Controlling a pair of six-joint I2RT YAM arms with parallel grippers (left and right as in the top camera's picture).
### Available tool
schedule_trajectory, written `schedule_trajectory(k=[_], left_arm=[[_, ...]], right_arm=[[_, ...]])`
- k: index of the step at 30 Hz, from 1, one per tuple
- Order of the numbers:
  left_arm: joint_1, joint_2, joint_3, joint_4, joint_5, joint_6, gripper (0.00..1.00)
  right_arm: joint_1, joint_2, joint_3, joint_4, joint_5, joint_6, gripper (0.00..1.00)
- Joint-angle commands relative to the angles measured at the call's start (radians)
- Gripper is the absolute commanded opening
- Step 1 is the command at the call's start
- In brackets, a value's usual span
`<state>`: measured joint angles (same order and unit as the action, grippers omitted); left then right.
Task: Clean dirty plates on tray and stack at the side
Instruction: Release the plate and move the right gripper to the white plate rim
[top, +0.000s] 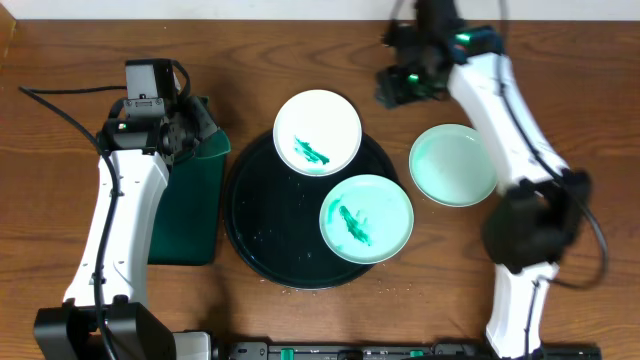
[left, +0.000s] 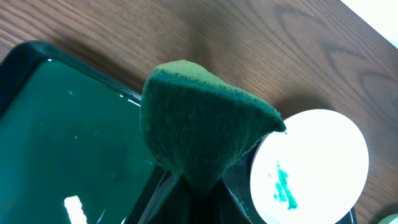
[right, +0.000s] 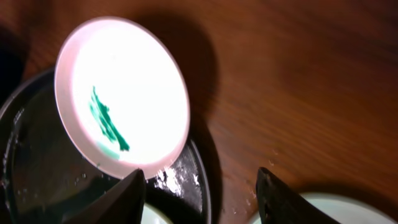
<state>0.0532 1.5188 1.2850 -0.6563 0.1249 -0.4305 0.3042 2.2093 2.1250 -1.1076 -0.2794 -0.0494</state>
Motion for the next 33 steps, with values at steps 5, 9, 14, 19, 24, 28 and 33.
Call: schedule_trajectory(k=[5,9,14,19,24,28,33], left_arm=[[-0.001,-0.002,-0.004,-0.014,-0.012,-0.012,0.07],[0.000,-0.002,-0.004,-0.015,-0.013,-0.012,0.07],[0.000,-0.002,-0.004,-0.015,-0.013,-0.012,0.07],[0.000,-0.002,-0.004,-0.017,-0.013,-0.012,0.07],[0.000,-0.002,-0.004,-0.017,-0.013,-0.011,0.07],[0.000,-0.002,-0.004,-0.023,-0.013,-0.011,0.07],[0.000,-0.002,-0.004,-0.037,-0.013,-0.012,0.07]], right_arm=[[0.034,0.269,0.279,-0.048,-0.147,-0.133,0.56],[0.040,0.325,0.279,-0.044,-0.191,-0.176,0.55],[0.051,0.362,0.275,-0.001,-0.200,-0.159,0.40],[0.051,0.377,0.273,0.031,-0.196,-0.126,0.23],[0.051,0.377,0.273,0.029,-0.189,-0.107,0.03],[0.066,0.358,0.286,0.007,-0.227,-0.077,0.01],[0.117,0.290,0.304,-0.070,-0.218,-0.033,0.01]])
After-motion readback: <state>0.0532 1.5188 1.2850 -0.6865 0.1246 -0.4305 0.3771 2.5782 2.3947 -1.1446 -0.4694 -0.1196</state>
